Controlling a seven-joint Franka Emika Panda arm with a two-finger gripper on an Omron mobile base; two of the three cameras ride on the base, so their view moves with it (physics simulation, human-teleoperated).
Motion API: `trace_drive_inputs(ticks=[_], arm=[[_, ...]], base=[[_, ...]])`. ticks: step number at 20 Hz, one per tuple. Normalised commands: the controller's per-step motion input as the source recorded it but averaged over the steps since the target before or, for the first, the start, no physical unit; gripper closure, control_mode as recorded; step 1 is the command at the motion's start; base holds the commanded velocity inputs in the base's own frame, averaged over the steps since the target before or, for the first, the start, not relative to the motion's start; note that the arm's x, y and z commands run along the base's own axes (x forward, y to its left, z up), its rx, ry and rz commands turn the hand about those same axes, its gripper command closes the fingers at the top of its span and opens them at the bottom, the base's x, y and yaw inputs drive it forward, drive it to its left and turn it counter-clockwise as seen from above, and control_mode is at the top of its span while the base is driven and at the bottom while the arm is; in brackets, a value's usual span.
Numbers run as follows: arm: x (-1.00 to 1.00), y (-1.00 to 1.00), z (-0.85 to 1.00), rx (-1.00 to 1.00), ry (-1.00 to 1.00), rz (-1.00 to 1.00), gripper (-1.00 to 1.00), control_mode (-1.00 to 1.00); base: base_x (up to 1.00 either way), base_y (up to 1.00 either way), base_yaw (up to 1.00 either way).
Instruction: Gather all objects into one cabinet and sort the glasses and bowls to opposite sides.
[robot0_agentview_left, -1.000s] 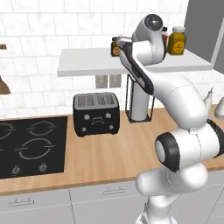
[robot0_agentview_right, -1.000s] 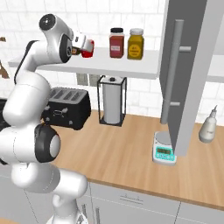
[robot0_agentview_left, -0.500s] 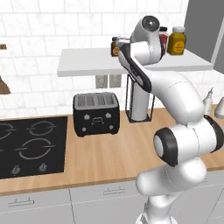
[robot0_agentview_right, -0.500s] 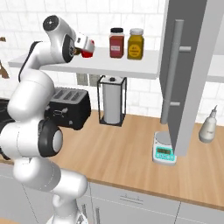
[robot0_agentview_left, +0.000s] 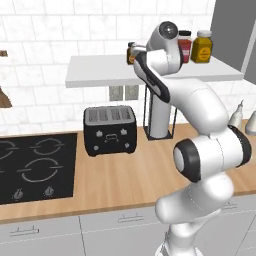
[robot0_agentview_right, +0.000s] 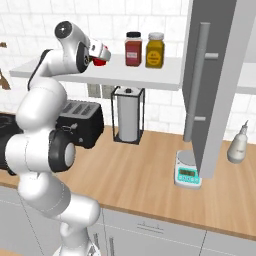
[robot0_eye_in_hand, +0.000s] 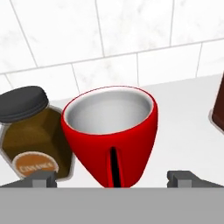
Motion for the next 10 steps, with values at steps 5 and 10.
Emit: trace_drive_inputs(ticks=[5, 10], arm=[[0.09, 0.00, 0.00, 0.00, 0.04, 0.00, -1.00, -1.00], [0.20, 0.00, 0.00, 0.00, 0.01, 0.00, -1.00, -1.00]], base=[[0.00, 0.00, 0.00], [0.00, 0.00, 0.00]])
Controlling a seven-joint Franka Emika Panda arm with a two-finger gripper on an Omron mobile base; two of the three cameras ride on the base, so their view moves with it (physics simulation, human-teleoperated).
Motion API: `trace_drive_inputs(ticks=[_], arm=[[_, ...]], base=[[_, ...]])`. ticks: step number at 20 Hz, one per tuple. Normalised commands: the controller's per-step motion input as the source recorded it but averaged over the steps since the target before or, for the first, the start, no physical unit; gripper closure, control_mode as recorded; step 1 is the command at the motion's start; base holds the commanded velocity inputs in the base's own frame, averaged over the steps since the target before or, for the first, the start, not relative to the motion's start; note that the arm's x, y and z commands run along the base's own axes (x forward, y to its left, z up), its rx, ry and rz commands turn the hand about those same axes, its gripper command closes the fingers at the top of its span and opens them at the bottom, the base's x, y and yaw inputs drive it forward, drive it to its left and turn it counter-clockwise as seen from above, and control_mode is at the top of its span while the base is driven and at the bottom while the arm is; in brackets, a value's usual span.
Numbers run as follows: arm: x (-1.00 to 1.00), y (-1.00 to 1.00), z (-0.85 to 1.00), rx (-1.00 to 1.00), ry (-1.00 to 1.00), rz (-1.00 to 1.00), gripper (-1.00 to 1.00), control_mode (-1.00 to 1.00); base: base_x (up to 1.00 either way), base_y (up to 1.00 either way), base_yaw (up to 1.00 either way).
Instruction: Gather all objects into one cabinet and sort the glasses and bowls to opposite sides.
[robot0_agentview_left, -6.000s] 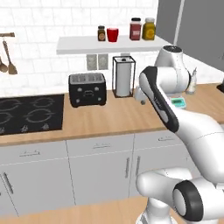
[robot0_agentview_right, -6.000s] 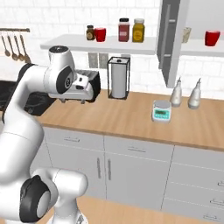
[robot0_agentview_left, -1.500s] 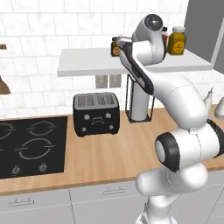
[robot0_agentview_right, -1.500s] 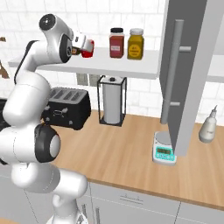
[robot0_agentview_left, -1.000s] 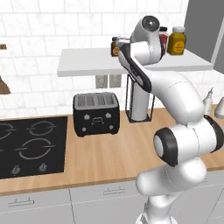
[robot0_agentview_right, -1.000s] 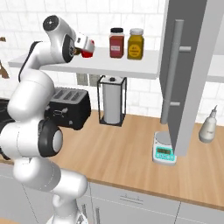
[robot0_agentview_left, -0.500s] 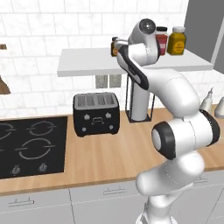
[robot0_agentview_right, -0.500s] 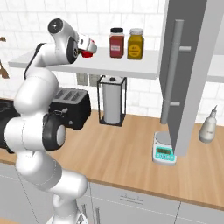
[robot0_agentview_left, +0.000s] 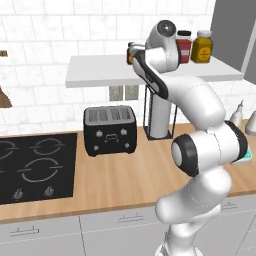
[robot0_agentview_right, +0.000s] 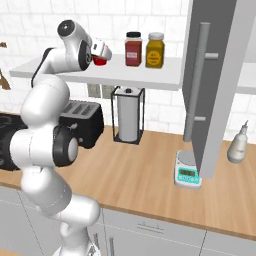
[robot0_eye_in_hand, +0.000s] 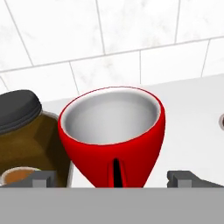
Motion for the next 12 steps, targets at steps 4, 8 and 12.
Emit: trace_drive_inputs(ticks=[4, 8, 12], arm=[[0.15, 0.00, 0.00, 0.00, 0.00, 0.00, 1.00, -1.00], [0.01, 0.00, 0.00, 0.00, 0.00, 0.00, 1.00, -1.00], [0.00, 0.00, -0.08, 0.00, -0.03, 0.00, 1.00, -1.00]], base=[[0.00, 0.00, 0.00], [0.00, 0.00, 0.00], [0.00, 0.00, 0.00]])
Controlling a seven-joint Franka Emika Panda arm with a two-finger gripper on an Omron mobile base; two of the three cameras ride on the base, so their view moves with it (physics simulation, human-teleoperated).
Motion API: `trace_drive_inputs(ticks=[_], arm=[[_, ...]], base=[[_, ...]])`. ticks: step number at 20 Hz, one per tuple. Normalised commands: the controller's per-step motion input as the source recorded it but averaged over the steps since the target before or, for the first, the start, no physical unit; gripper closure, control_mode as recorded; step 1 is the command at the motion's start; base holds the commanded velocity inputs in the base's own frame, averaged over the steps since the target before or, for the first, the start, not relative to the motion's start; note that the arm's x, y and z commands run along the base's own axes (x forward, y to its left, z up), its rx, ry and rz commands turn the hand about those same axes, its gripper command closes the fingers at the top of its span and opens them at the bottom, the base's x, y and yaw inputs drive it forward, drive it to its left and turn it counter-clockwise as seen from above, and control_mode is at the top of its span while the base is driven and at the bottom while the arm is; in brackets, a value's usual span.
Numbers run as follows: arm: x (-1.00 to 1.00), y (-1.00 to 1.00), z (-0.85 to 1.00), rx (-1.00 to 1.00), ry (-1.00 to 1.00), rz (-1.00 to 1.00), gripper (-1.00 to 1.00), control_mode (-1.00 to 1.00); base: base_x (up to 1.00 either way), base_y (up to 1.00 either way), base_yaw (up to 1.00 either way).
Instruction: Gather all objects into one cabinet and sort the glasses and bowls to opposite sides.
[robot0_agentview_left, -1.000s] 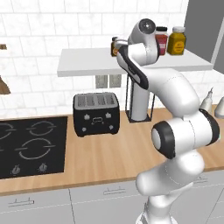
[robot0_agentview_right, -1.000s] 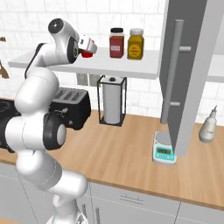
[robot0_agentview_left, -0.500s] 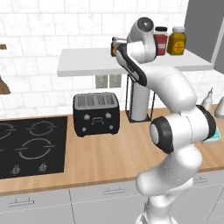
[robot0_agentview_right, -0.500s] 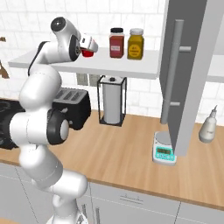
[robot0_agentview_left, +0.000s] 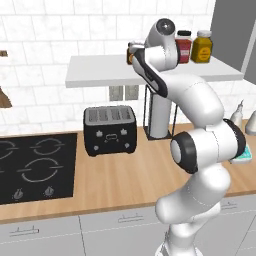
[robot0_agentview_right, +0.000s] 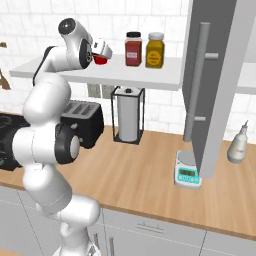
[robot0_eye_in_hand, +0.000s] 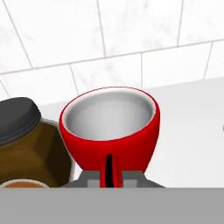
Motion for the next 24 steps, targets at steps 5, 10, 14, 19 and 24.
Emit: trace_drive_inputs(ticks=[5, 10, 14, 19, 24], arm=[[-0.06, 0.00, -0.03, 0.00, -0.05, 0.00, 1.00, -1.00], [-0.97, -0.20, 0.30, 0.01, -0.07, 0.08, 1.00, -1.00], [-1.00, -0.05, 0.38, 0.02, 0.00, 0.07, 1.00, -1.00], [-1.00, 0.00, 0.16, 0.00, 0.00, 0.07, 1.00, -1.00], [-1.00, 0.01, 0.00, 0.00, 0.00, 0.02, 1.00, -1.00]], base=[[0.00, 0.00, 0.00], [0.00, 0.00, 0.00], [0.00, 0.00, 0.00], [0.00, 0.00, 0.00], [0.00, 0.00, 0.00]])
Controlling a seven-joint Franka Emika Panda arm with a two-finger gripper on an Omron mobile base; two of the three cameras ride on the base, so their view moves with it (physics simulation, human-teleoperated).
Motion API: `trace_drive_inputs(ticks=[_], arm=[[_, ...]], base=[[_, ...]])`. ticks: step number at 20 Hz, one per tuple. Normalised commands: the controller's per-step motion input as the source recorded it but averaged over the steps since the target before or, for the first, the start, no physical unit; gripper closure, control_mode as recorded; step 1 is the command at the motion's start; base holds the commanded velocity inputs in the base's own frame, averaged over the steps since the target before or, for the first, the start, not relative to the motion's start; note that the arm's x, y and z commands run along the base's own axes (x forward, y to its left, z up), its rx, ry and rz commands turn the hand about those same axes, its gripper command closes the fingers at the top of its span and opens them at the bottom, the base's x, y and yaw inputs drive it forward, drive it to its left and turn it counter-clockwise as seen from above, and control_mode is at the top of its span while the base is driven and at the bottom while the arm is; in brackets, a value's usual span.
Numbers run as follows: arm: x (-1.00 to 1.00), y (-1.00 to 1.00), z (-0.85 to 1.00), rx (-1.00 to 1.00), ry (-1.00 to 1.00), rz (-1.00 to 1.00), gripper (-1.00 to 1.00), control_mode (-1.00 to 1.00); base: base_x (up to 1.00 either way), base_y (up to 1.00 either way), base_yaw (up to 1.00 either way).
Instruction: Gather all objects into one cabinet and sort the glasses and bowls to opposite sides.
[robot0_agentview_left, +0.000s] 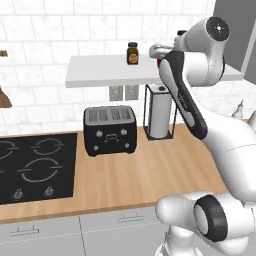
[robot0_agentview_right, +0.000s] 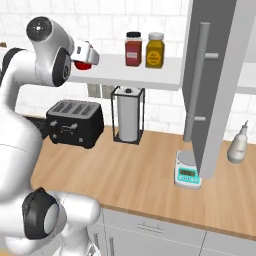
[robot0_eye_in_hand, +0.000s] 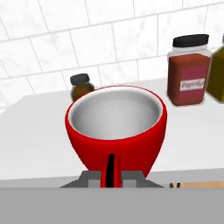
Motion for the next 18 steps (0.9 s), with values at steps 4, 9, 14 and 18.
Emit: trace_drive_inputs(ticks=[4, 9, 14, 18], arm=[[-1.00, 0.00, -0.24, 0.00, 0.00, 0.00, 1.00, -1.00], [-1.00, 0.00, -0.36, 0.00, 0.02, 0.00, 1.00, -1.00], [-1.00, 0.14, -0.55, 0.00, 0.12, 0.00, 1.00, -1.00], [-0.95, 0.21, -0.69, -0.01, 0.15, 0.00, 1.00, -1.00]], base=[[0.00, 0.00, 0.00], [0.00, 0.00, 0.00], [0.00, 0.00, 0.00], [0.00, 0.00, 0.00]])
